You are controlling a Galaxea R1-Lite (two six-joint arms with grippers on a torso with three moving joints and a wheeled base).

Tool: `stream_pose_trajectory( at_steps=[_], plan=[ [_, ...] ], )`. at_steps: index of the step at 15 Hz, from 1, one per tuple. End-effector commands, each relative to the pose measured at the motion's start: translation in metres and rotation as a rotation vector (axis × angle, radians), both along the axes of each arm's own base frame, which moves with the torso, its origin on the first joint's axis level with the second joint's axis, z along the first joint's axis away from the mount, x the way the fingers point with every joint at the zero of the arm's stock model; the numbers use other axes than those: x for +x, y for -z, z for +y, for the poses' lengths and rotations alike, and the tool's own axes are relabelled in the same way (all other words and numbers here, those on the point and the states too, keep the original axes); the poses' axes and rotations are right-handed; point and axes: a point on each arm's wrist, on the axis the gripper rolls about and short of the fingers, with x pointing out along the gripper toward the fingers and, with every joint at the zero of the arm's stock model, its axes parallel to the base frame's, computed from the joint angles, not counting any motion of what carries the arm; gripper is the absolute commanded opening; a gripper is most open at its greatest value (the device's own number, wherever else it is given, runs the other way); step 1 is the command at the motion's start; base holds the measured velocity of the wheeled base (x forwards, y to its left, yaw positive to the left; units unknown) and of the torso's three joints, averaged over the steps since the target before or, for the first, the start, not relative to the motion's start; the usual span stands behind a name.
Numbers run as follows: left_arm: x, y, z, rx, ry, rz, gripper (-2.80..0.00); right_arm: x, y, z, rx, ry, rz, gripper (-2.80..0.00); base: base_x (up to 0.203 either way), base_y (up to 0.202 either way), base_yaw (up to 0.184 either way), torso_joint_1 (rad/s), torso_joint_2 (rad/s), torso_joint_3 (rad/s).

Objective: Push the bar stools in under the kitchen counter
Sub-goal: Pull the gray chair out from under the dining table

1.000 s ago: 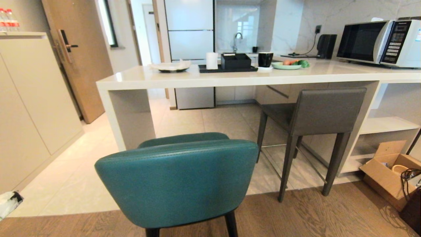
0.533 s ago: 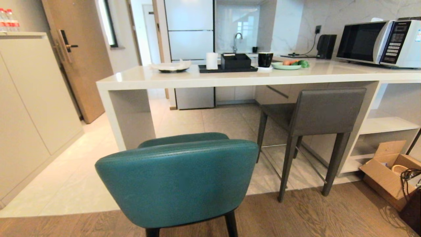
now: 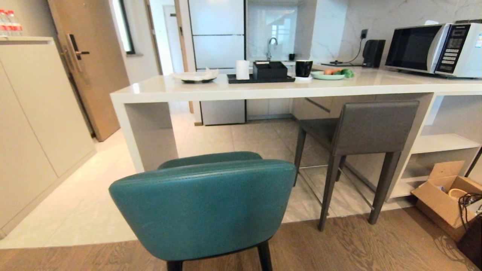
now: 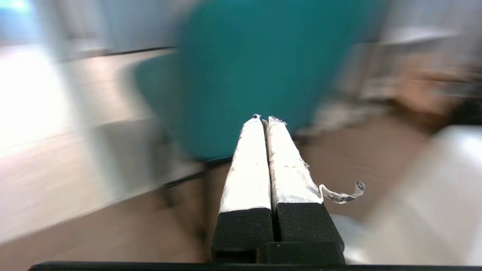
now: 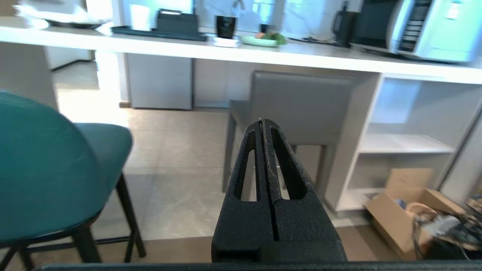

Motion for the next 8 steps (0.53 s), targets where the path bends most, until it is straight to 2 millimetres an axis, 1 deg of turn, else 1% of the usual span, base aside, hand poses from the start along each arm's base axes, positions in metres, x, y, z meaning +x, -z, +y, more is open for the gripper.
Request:
stream_pose_trajectory(
  at_steps=[1,3,4,6,7,8],
  plan=[
    [0.003,0.015,0.004,0.02,-0.171,-0.004,-2.8,0.0,0.005,0.0,-0.011,-0.017,0.011,-2.8,0.0,0.0,0.0,0.0,0.0,0.0],
    [0.013,0.027,0.006,0.033,-0.259,0.007,-2.8,-0.008,0.023,0.0,-0.055,-0.022,0.021,-2.8,0.0,0.0,0.0,0.0,0.0,0.0],
    [0.018,0.033,0.006,0.035,-0.274,0.002,-2.8,-0.012,0.036,0.0,-0.066,-0.025,0.03,-2.8,0.0,0.0,0.0,0.0,0.0,0.0],
    [0.028,0.043,0.006,0.051,-0.279,-0.024,-2.8,-0.01,0.07,0.0,-0.071,-0.029,0.089,-2.8,0.0,0.0,0.0,0.0,0.0,0.0],
    [0.032,0.047,0.006,0.089,-0.28,-0.038,-2.8,-0.009,0.086,0.0,-0.072,-0.029,0.109,-2.8,0.0,0.0,0.0,0.0,0.0,0.0],
    [0.034,0.053,0.006,0.11,-0.277,-0.03,-2.8,-0.005,0.1,0.0,-0.068,-0.029,0.139,-2.8,0.0,0.0,0.0,0.0,0.0,0.0]
  ],
)
